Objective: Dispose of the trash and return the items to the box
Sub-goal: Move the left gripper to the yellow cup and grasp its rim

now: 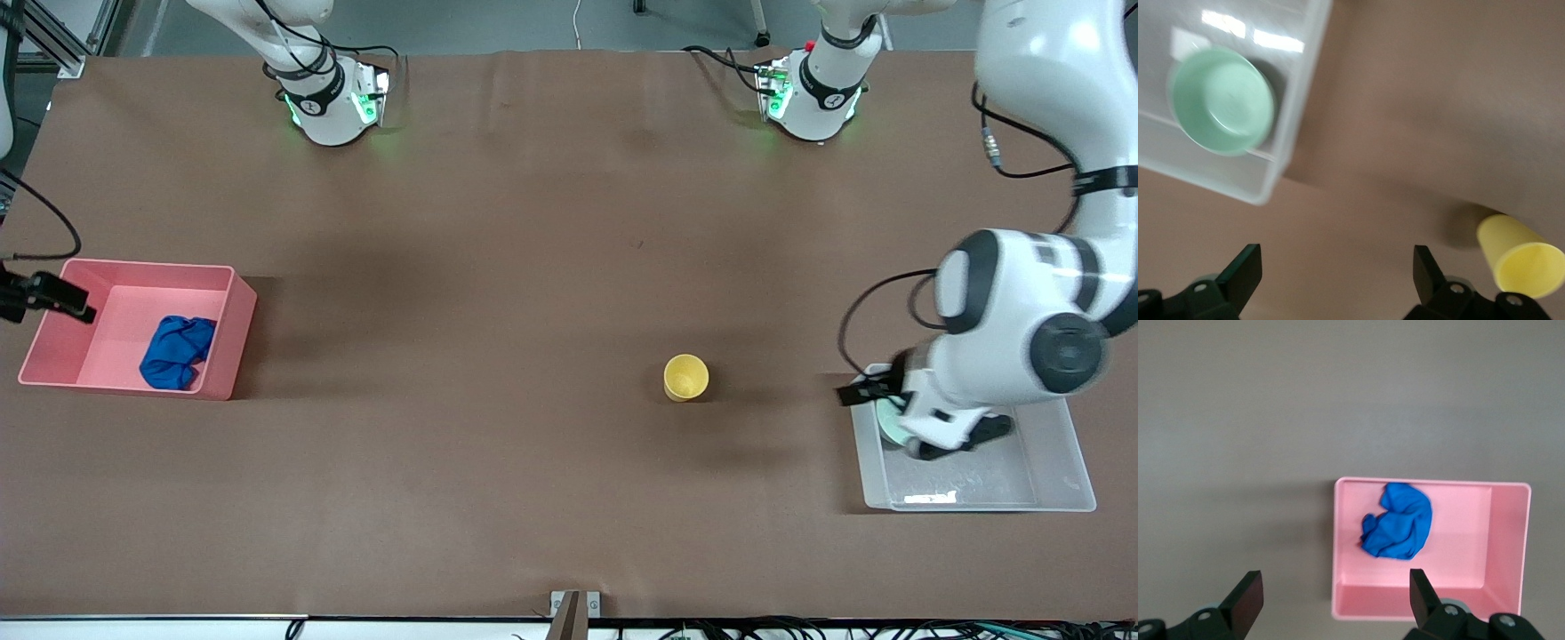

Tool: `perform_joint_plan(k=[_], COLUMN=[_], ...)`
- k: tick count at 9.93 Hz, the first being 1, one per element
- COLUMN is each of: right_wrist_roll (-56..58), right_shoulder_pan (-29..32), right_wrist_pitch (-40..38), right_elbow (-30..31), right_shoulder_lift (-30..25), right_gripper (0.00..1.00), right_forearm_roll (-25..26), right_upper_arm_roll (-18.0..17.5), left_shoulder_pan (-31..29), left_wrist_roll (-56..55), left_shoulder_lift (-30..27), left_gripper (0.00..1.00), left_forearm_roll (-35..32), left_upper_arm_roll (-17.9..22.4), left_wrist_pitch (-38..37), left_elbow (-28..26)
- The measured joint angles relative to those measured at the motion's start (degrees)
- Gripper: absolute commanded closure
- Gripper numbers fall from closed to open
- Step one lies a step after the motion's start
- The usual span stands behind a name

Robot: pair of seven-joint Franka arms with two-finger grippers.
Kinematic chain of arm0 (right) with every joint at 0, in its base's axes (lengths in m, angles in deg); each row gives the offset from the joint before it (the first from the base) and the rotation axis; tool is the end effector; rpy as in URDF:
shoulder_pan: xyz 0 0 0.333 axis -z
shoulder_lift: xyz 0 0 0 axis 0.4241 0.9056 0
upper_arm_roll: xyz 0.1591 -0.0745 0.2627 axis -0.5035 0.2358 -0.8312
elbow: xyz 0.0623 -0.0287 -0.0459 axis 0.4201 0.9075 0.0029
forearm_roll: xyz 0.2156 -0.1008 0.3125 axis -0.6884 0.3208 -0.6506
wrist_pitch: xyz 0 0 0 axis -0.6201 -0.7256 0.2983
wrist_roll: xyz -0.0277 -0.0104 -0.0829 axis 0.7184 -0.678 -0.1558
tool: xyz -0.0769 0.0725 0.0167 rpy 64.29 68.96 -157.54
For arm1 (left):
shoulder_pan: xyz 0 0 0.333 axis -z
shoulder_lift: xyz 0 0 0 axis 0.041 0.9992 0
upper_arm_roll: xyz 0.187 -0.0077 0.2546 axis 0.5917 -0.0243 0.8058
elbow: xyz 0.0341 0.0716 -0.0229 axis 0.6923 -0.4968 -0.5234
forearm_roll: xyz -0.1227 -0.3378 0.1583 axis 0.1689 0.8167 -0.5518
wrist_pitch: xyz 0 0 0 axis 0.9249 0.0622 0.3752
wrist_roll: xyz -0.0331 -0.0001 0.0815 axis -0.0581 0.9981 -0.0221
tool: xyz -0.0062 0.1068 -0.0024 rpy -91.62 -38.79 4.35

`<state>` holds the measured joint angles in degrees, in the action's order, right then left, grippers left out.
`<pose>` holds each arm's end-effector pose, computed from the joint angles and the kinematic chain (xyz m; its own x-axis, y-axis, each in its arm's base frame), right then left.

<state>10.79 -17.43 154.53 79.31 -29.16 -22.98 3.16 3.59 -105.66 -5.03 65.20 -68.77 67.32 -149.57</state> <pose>0.5830 -0.1079 0.5561 0.9989 -0.0203 0.0432 -0.0211 -0.9996 0.0176 0.6761 -0.1364 0.3728 0.9228 0.3464 -0.1689 0.3441 -0.9379 -0.0437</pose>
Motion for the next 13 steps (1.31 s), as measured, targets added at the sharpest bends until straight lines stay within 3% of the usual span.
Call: perform_joint_plan(k=[2,5,9,10,11,13], right_wrist_roll=[-1.9,-2.9,-3.7,-4.0,-4.2,-4.7], right_shoulder_pan=[-2.6,-5.2,-6.9,-7.1,-7.1,-7.2], right_wrist_pitch=[-4.7,-8.8,-10.4,-10.2,-10.0,-10.0], right_elbow=[0.0,0.3,0.3,0.2,0.0,-1.3], right_shoulder_lift=[-3.9,-7.6,-9.5,-9.5,-9.5,-9.6], right_gripper=[0.04,0.04,0.04,0.04,0.04,0.03], right_forearm_roll=[0.0,0.0,0.0,0.0,0.0,0.0], right_upper_arm_roll=[-0.1,-0.1,-0.1,-0.1,-0.1,-0.1], left_shoulder_pan=[1.9,6.8,10.2,10.2,10.2,10.4], left_wrist_roll=[-12.9,-27.7,-33.9,-34.0,-34.2,-34.7], left_shoulder_lift=[1.5,5.1,8.1,8.2,8.4,8.6], left_gripper=[0.01,0.10,0.32,0.46,0.72,0.96], left_forearm_roll=[0.6,0.6,0.6,0.6,0.6,0.6], left_upper_arm_roll=[-3.1,-3.5,-3.5,-3.4,-3.3,-3.4], left_wrist_pitch=[2.0,7.8,15.7,18.3,20.3,21.5], left_elbow=[-1.1,-1.5,-4.5,-6.3,-7.8,-8.8])
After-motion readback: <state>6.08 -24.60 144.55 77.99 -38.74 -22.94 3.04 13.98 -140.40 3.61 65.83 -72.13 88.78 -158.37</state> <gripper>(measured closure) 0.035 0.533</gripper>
